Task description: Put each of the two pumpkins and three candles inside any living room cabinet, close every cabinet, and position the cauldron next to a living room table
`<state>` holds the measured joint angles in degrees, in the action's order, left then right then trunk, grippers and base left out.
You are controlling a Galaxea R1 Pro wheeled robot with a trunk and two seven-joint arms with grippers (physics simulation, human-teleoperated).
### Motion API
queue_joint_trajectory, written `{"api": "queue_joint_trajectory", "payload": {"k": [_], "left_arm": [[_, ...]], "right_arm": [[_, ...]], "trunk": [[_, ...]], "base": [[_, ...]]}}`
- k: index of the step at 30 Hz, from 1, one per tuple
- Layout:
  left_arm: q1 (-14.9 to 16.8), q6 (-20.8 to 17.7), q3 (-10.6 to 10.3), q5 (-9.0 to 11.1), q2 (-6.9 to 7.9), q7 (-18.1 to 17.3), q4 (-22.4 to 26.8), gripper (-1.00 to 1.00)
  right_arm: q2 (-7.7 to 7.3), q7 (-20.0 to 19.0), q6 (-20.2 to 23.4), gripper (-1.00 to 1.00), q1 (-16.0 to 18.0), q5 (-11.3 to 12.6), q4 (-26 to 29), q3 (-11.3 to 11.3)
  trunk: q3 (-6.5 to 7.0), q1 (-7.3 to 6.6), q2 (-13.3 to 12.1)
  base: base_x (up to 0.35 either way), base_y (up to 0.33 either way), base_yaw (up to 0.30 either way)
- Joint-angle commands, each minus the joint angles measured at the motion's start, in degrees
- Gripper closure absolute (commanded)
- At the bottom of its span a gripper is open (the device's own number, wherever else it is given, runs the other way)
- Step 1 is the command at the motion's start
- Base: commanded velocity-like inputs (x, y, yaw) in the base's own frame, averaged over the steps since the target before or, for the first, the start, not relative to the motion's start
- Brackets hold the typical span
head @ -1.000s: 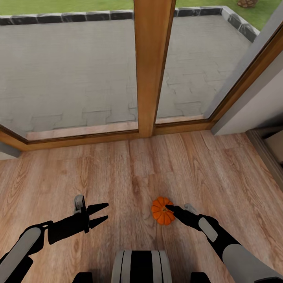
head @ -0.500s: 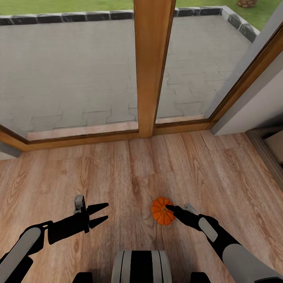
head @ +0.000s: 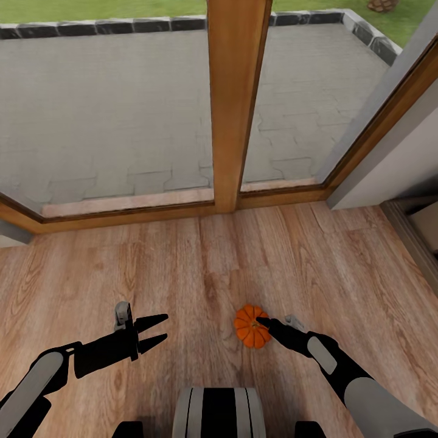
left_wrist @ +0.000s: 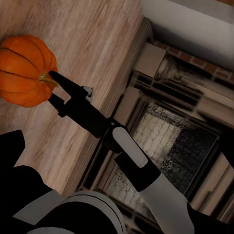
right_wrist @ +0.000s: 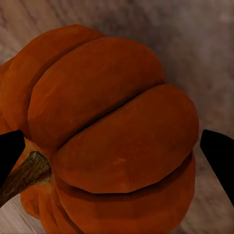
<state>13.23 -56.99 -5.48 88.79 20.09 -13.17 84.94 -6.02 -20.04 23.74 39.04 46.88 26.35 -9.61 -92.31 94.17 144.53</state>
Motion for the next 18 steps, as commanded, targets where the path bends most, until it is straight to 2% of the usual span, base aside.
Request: {"api": "queue_joint_trajectory", "payload": {"k": [1,5,16,18], "left_arm": [[0.04,-0.04,-0.06,-0.46,0.03,-0.54,-0.03,-1.0],[0.04,-0.03,-0.06,-0.45,0.03,-0.54,-0.03,-1.0],[0.04,-0.04,-0.06,-0.46,0.03,-0.54,-0.15,-1.0],[0.04,-0.04,-0.06,-0.46,0.03,-0.54,-0.17,-1.0]], "right_arm": [[-0.05,0.18,-0.18,1.0,-0.01,-1.07,-2.53,-0.31],[-0.05,0.18,-0.18,1.0,-0.01,-1.01,-2.53,-0.3],[-0.05,0.18,-0.18,1.0,-0.02,-1.01,-2.53,-0.26],[-0.05,0.18,-0.18,1.0,-0.02,-1.0,-2.53,-0.24]], "trunk": [[-0.03,0.01,0.01],[0.85,-0.1,-0.05],[0.85,-0.1,-0.05],[1.3,-0.15,-0.07]], "base": [[0.0,0.0,0.0],[0.0,0.0,0.0],[0.0,0.0,0.0],[0.0,0.0,0.0]]}}
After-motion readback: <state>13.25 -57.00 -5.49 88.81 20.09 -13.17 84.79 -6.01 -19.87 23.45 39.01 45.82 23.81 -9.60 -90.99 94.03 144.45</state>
